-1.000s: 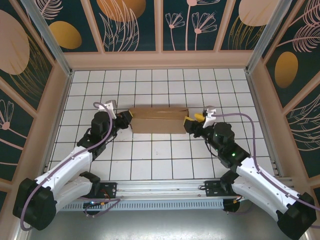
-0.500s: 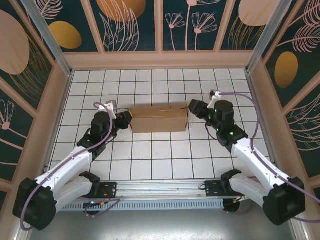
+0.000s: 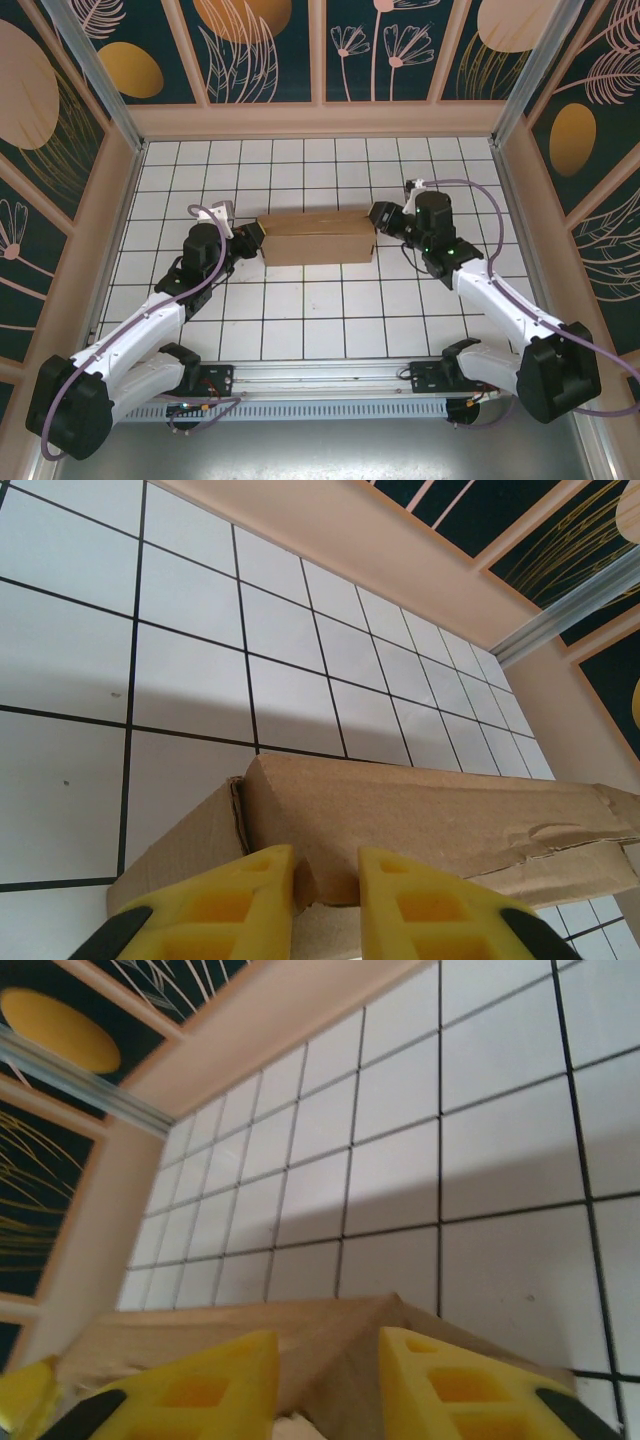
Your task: Fold the paper box
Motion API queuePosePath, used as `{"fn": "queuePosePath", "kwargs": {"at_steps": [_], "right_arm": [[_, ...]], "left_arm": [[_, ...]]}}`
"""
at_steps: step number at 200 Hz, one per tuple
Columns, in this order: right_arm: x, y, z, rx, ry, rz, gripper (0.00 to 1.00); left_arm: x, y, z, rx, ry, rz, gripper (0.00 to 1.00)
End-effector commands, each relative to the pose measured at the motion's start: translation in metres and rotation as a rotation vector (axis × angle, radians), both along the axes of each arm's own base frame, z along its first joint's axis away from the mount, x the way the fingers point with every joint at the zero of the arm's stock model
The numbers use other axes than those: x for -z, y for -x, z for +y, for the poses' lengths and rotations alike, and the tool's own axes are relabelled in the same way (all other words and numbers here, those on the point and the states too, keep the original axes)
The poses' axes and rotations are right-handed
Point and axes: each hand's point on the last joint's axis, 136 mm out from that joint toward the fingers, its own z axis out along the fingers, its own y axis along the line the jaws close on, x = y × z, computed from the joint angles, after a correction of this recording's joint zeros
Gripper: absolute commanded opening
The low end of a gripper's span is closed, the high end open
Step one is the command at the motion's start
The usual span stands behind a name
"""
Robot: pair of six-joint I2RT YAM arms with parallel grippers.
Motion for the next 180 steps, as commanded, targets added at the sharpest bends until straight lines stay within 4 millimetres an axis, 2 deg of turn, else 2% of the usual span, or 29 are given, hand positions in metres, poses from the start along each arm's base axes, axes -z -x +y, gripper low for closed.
{"fn": "queuePosePath", "kwargs": {"at_steps": [1,20,37,70,83,116,141,162,180], "right_arm": [[0.015,0.013,0.001,-0.02,-0.017,0.021,0.21],[0.022,0.021,0.001,-0.03,-0.023,0.022,0.13],[0.023,0.026,0.0,-0.039,-0.016,0.016,0.13],[0.007,0.024,-0.008,-0.023,0.024,-0.041,0.14],[0.001,0.021,-0.012,-0.014,0.034,-0.053,0.19],[0.001,0.012,-0.018,-0.01,0.033,-0.033,0.4],[-0.006,0.011,-0.01,-0.051,-0.037,-0.014,0.5],[-0.009,0.013,0.001,-0.09,-0.109,0.017,0.52],[-0.006,0.012,0.001,-0.084,-0.122,0.029,0.51]], "left_arm": [[0.03,0.007,0.006,-0.006,-0.062,0.086,0.22],[0.031,0.007,0.005,-0.005,-0.062,0.089,0.22],[0.031,0.006,0.005,-0.005,-0.061,0.091,0.22],[0.032,0.005,0.005,-0.005,-0.068,0.092,0.22],[0.032,0.005,0.005,-0.005,-0.071,0.092,0.22],[0.035,0.005,0.003,0.007,-0.08,0.1,0.22],[0.037,0.004,0.003,0.006,-0.082,0.105,0.22],[0.037,0.004,0.003,0.008,-0.082,0.104,0.22],[0.036,0.004,0.003,0.008,-0.083,0.1,0.22]]}}
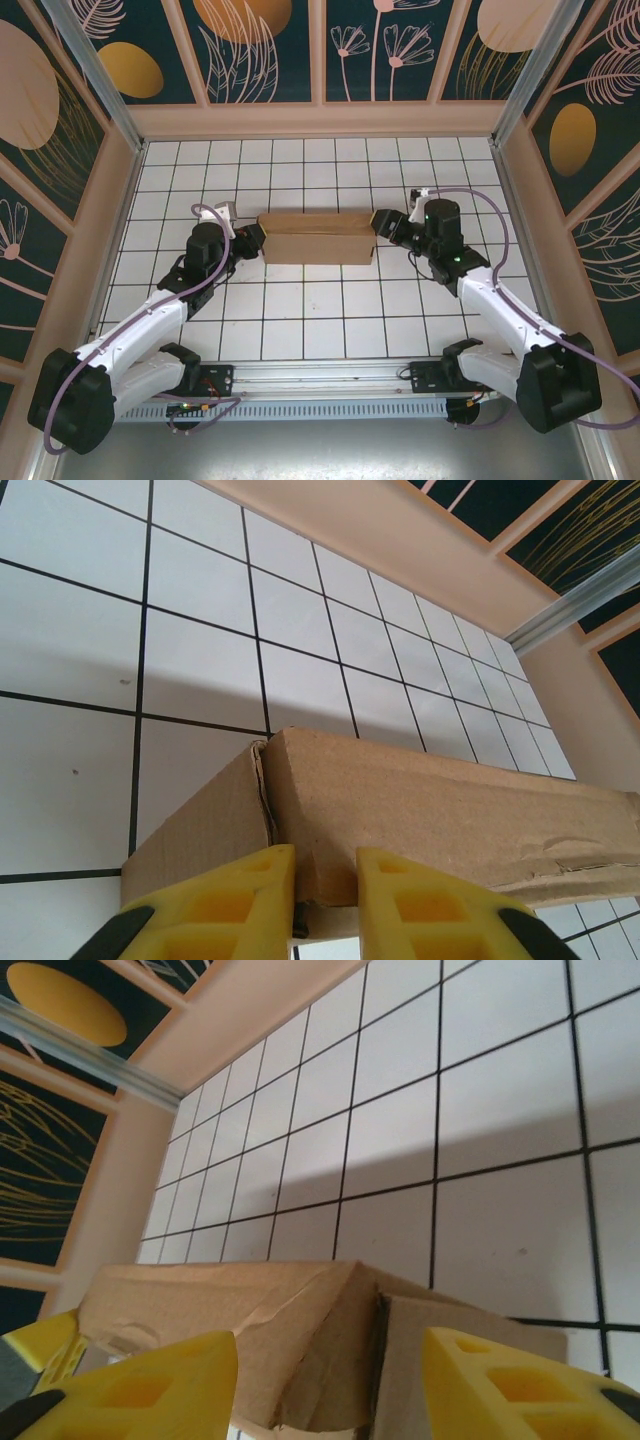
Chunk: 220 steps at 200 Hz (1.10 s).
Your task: Fold the paper box
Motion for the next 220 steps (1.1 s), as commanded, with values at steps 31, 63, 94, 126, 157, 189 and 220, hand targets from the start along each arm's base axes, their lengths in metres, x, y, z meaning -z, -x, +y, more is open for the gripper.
{"fn": "queuePosePath", "kwargs": {"at_steps": [31,63,94,126,157,189,220], "right_arm": [[0.012,-0.001,0.005,-0.019,-0.027,0.039,0.43],[0.038,0.008,0.003,-0.015,-0.022,0.083,0.25],[0.044,0.018,0.001,-0.035,0.012,0.073,0.16],[0.004,0.008,-0.012,-0.071,0.226,-0.125,0.43],[-0.048,0.003,-0.012,-0.234,0.534,-0.506,0.51],[-0.042,0.017,0.012,-0.653,0.814,-0.798,0.64],[-0.015,0.011,0.024,-0.926,0.897,-0.81,0.77]], "left_arm": [[0.026,0.007,0.004,0.005,-0.064,0.077,0.21],[0.03,0.008,0.006,-0.002,-0.067,0.084,0.21],[0.032,0.008,0.007,-0.006,-0.068,0.086,0.21],[0.03,0.005,0.007,0.006,-0.118,0.072,0.21],[0.026,-0.001,0.004,0.033,-0.163,0.057,0.21],[0.025,-0.002,-0.003,0.068,-0.161,0.061,0.22],[0.027,-0.001,-0.004,0.083,-0.172,0.051,0.22]]}}
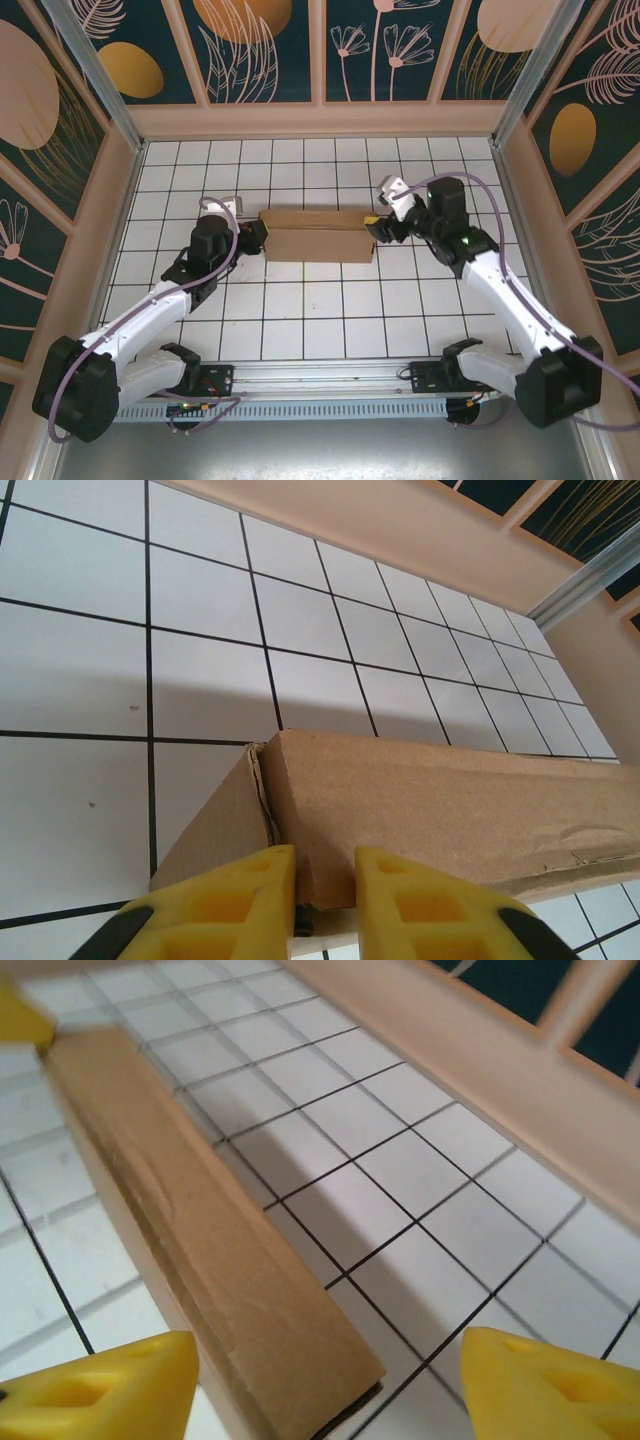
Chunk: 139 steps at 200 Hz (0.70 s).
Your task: Fold the paper box
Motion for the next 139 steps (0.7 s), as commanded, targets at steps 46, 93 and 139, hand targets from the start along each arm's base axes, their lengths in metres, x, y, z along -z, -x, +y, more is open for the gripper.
{"fn": "queuePosePath", "kwargs": {"at_steps": [46,93,139], "right_arm": [[0.052,-0.005,0.017,-0.333,0.269,0.046,0.97],[0.083,-0.004,0.02,-0.345,0.327,0.115,0.86],[0.084,-0.008,0.021,-0.328,0.324,0.132,0.3]], "left_arm": [[0.021,0.014,0.0,0.051,-0.057,0.061,0.22],[0.018,0.015,-0.003,0.067,-0.043,0.053,0.22],[0.018,0.015,-0.003,0.067,-0.041,0.056,0.22]]}}
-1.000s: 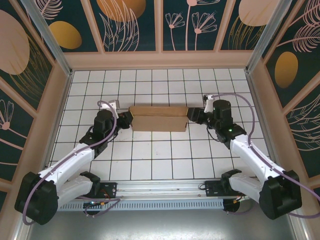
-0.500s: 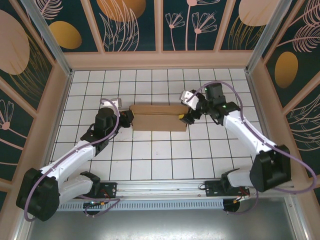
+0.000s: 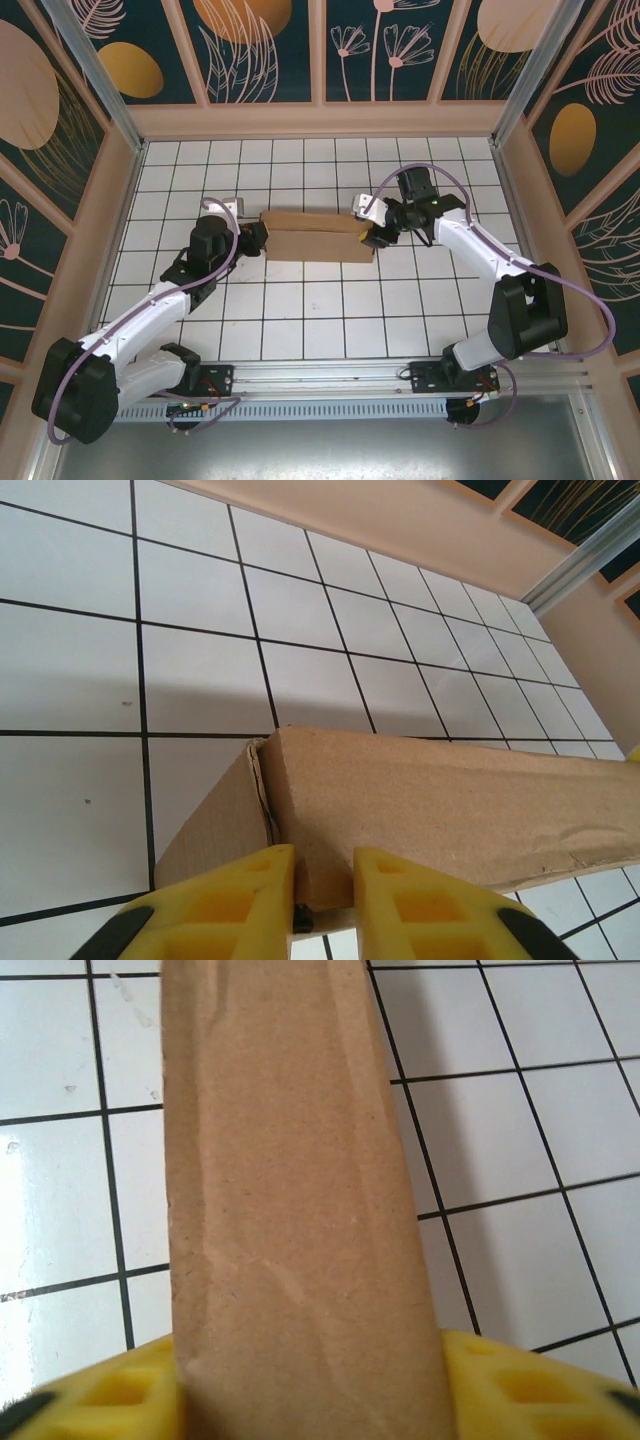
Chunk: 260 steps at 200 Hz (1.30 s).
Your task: Fold the paper box
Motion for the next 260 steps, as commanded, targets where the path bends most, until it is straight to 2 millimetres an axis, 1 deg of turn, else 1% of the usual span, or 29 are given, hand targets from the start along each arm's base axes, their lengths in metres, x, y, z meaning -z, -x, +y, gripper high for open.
{"fn": "queuePosePath", "kwargs": {"at_steps": [1,10,25,36,44,58,73,84,88,93,105,110,111,113,116,126,133,139,148,156,162,169,179,188,194,204,215,232,260], "right_arm": [[0.001,-0.002,0.001,0.013,0.008,0.018,0.3],[-0.001,-0.001,0.001,0.014,0.003,0.008,0.35],[-0.008,-0.002,0.002,0.026,-0.014,-0.008,0.58],[-0.021,0.0,0.004,0.023,-0.055,-0.017,0.67],[-0.035,0.001,0.005,0.023,-0.109,-0.03,0.73],[-0.065,0.002,0.006,0.044,-0.23,-0.05,0.77],[-0.099,0.006,0.008,0.069,-0.363,-0.094,0.78],[-0.121,0.008,0.006,0.12,-0.469,-0.147,0.8],[-0.128,0.004,0.003,0.173,-0.509,-0.163,0.8],[-0.135,-0.003,-0.004,0.258,-0.552,-0.191,0.8],[-0.142,-0.022,-0.029,0.506,-0.597,-0.225,0.81],[-0.144,-0.03,-0.041,0.622,-0.6,-0.232,0.86],[-0.145,-0.031,-0.044,0.643,-0.601,-0.234,0.88],[-0.145,-0.034,-0.05,0.698,-0.599,-0.239,0.95],[-0.147,-0.039,-0.061,0.78,-0.598,-0.244,0.99],[-0.15,-0.046,-0.096,1.029,-0.607,-0.218,0.99],[-0.152,-0.044,-0.11,1.125,-0.619,-0.173,0.99],[-0.156,-0.041,-0.111,1.132,-0.648,-0.121,0.99],[-0.165,-0.032,-0.102,1.088,-0.704,-0.06,0.99],[-0.173,-0.019,-0.089,1.008,-0.784,0.005,0.99],[-0.176,-0.005,-0.078,0.904,-0.844,0.039,0.99],[-0.175,0.008,-0.069,0.834,-0.909,0.083,0.99],[-0.167,0.015,-0.059,0.794,-0.951,0.177,0.91],[-0.153,0.011,-0.055,0.833,-0.928,0.266,0.81],[-0.138,0.005,-0.056,0.894,-0.891,0.329,0.76],[-0.116,-0.002,-0.056,0.967,-0.832,0.421,0.7],[-0.097,-0.002,-0.049,0.976,-0.775,0.507,0.71],[-0.072,0.001,-0.04,0.985,-0.705,0.616,0.76],[-0.037,0.009,-0.03,0.996,-0.613,0.665,0.77]], "left_arm": [[0.018,0.011,-0.001,0.034,-0.03,0.059,0.22],[0.019,0.011,-0.001,0.033,-0.03,0.06,0.22],[0.022,0.011,0.001,0.028,-0.035,0.065,0.22],[0.024,0.011,0.0,0.028,-0.036,0.071,0.22],[0.025,0.011,0.0,0.027,-0.038,0.075,0.22],[0.028,0.011,0.001,0.024,-0.045,0.083,0.22],[0.03,0.011,0.003,0.02,-0.053,0.084,0.22],[0.03,0.011,0.004,0.017,-0.061,0.081,0.22],[0.029,0.011,0.004,0.016,-0.064,0.08,0.22],[0.03,0.011,0.005,0.014,-0.066,0.078,0.22],[0.03,0.011,0.006,0.011,-0.073,0.075,0.22],[0.03,0.011,0.006,0.01,-0.076,0.074,0.22],[0.031,0.011,0.006,0.01,-0.076,0.075,0.22],[0.031,0.012,0.007,0.009,-0.077,0.076,0.22],[0.031,0.012,0.007,0.01,-0.077,0.075,0.22],[0.032,0.012,0.007,0.013,-0.079,0.075,0.22],[0.033,0.013,0.007,0.013,-0.084,0.076,0.22],[0.034,0.013,0.007,0.015,-0.087,0.078,0.22],[0.034,0.013,0.008,0.013,-0.092,0.079,0.22],[0.034,0.012,0.008,0.01,-0.09,0.077,0.23],[0.034,0.012,0.008,0.008,-0.09,0.076,0.23],[0.034,0.012,0.008,0.008,-0.086,0.076,0.23],[0.035,0.011,0.007,0.006,-0.083,0.081,0.24],[0.036,0.011,0.006,0.01,-0.08,0.088,0.24],[0.037,0.011,0.006,0.011,-0.077,0.094,0.24],[0.038,0.011,0.004,0.016,-0.072,0.099,0.24],[0.04,0.012,0.005,0.014,-0.069,0.105,0.24],[0.044,0.014,0.005,0.012,-0.068,0.117,0.24],[0.047,0.014,0.005,0.011,-0.066,0.128,0.24]]}}
